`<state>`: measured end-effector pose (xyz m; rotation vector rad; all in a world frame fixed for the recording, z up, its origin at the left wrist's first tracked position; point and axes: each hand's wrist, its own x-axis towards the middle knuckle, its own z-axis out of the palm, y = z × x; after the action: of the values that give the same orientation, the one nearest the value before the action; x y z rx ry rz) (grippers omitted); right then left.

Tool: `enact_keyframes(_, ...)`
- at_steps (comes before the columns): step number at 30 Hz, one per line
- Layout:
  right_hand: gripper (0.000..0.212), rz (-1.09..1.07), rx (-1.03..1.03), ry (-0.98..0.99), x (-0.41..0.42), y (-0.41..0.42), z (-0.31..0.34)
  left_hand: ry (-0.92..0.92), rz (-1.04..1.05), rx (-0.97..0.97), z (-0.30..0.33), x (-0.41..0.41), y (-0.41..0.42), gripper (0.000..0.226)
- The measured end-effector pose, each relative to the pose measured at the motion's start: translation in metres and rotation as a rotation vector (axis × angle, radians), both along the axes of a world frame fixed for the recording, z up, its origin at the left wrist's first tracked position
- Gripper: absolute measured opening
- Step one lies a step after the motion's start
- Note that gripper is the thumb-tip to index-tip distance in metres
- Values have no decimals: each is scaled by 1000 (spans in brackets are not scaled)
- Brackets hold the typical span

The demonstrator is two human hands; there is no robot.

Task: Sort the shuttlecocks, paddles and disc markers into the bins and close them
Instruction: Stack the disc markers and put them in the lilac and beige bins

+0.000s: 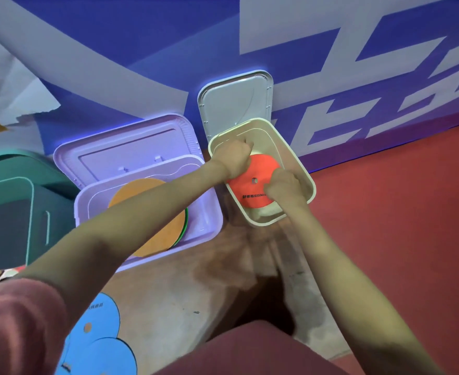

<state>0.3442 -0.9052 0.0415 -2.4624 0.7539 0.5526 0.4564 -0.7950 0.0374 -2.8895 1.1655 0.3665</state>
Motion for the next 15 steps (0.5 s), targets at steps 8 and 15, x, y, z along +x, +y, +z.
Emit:
enact_keyframes(8, 68, 262, -43, -646, -69, 45, 18, -341, 123, -418, 30, -130, 152, 40)
enact_keyframes(15, 67, 587, 26, -612, -142, 140, 11, -289, 449, -334, 19, -257, 274, 52)
